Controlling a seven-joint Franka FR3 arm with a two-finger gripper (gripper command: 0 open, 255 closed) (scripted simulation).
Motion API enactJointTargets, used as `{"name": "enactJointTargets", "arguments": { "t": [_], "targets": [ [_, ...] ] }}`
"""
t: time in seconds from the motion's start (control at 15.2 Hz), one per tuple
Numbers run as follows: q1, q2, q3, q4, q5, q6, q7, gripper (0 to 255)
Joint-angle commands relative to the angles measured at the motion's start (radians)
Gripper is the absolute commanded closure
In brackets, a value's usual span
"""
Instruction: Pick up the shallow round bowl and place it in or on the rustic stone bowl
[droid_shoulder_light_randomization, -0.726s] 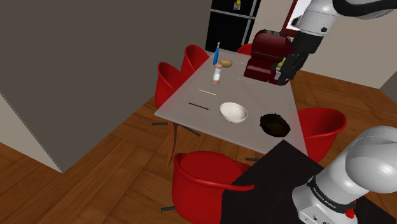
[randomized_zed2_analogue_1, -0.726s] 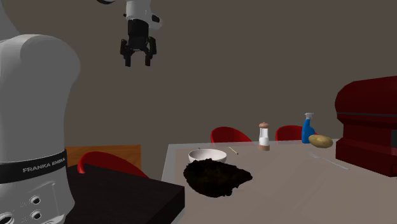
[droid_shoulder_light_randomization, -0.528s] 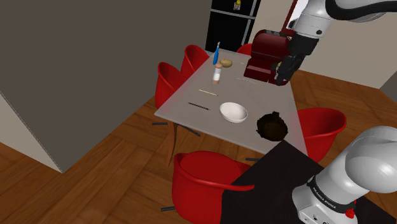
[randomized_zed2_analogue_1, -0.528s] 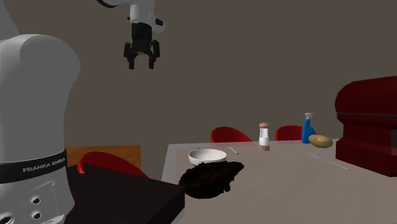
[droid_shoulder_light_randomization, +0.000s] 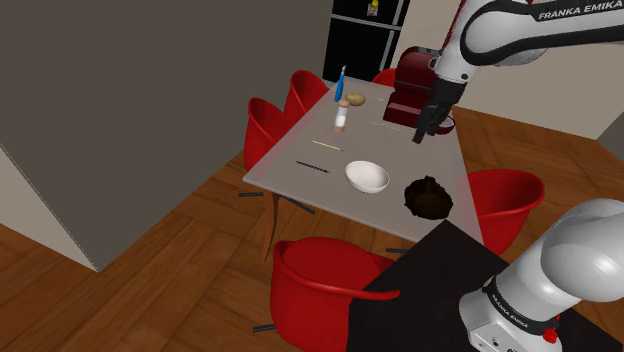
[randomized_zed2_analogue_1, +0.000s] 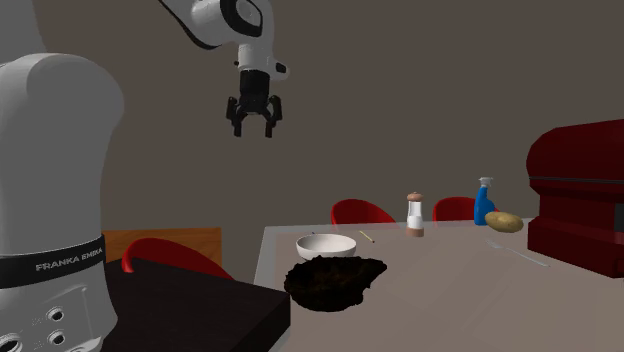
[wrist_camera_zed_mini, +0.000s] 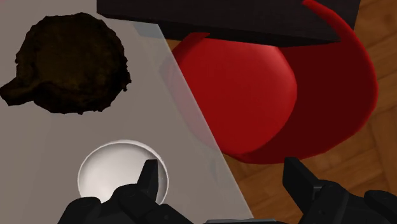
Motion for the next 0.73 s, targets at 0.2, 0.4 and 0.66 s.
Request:
{"name": "enactJointTargets", "arguments": {
  "t": [0.2,0.4,0.66],
  "targets": [
    [-0.013,0.17,-0.055,0.042,-0.007,0.121,-0.077,0],
    [-0.018,0.281,-0.084,0.083,0.002,0.187,-0.125,0],
    [-0.027,0.435,-0.116,0.154,0.03,0.26,-0.193,0]
  ]
}}
